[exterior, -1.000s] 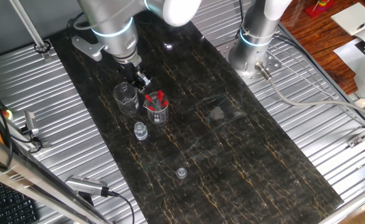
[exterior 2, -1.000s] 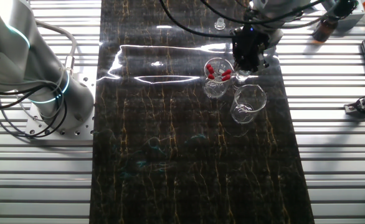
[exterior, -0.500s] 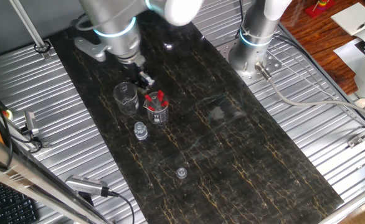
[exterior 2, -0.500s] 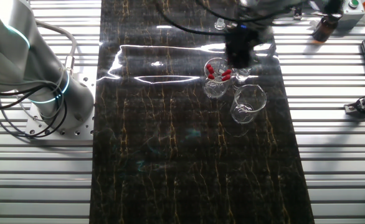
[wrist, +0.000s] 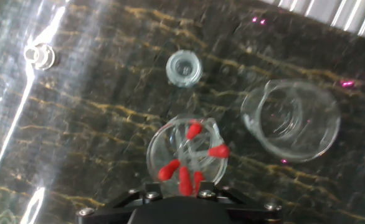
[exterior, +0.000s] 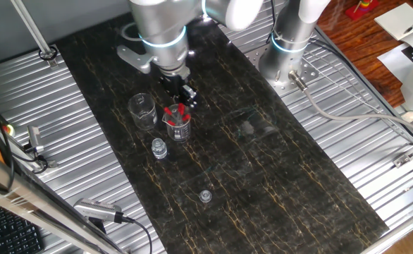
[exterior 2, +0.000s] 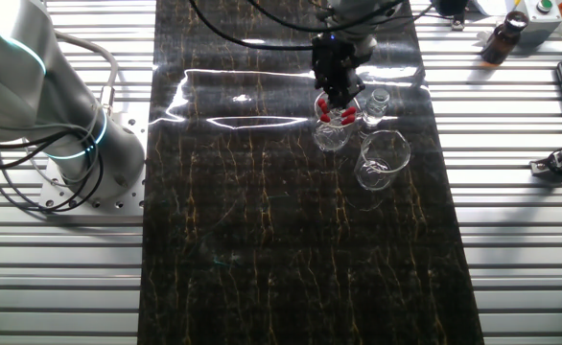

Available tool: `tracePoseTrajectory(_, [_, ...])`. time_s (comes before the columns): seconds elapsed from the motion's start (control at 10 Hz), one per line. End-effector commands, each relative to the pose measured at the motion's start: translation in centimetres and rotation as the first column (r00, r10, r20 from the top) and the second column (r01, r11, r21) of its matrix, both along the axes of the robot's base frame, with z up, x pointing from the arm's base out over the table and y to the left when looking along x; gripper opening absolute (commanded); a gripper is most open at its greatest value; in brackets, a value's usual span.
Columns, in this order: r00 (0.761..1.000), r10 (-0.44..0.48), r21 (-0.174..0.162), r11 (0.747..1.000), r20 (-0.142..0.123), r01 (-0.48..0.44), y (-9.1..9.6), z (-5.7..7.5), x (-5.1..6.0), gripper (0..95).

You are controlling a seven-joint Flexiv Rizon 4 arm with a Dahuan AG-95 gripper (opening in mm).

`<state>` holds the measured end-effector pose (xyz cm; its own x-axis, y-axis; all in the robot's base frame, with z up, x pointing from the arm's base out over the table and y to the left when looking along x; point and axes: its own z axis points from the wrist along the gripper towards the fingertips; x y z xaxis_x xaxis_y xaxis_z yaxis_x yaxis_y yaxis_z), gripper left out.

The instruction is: Transfer liquid using a dropper

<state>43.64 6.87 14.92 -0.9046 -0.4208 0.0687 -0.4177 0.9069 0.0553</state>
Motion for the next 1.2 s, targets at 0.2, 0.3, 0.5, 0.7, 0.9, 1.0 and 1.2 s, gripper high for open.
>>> tracePoseTrajectory(0.2, [1.0,0.001,-0.008,1.0,0.003,-0.001,0.12,-0.52,-0.06,38.0])
tracePoseTrajectory(0.3, [1.0,0.003,-0.008,1.0,0.003,-0.003,0.15,-0.65,-0.11,19.0])
tracePoseTrajectory(0.5, [1.0,0.001,-0.01,1.0,0.006,-0.001,0.22,-0.94,-0.23,19.0])
tracePoseTrajectory(0.7, [1.0,0.004,-0.011,1.0,0.007,-0.004,0.24,-1.08,-0.23,19.0])
tracePoseTrajectory(0.9, [1.0,0.007,-0.011,1.0,0.014,-0.007,0.22,-1.05,-0.22,19.0])
tracePoseTrajectory(1.0, [1.0,0.008,-0.011,1.0,0.016,-0.008,0.2,-1.01,-0.2,19.0])
tracePoseTrajectory(1.2, [1.0,0.011,-0.013,1.0,0.019,-0.011,0.16,-0.9,-0.08,38.0])
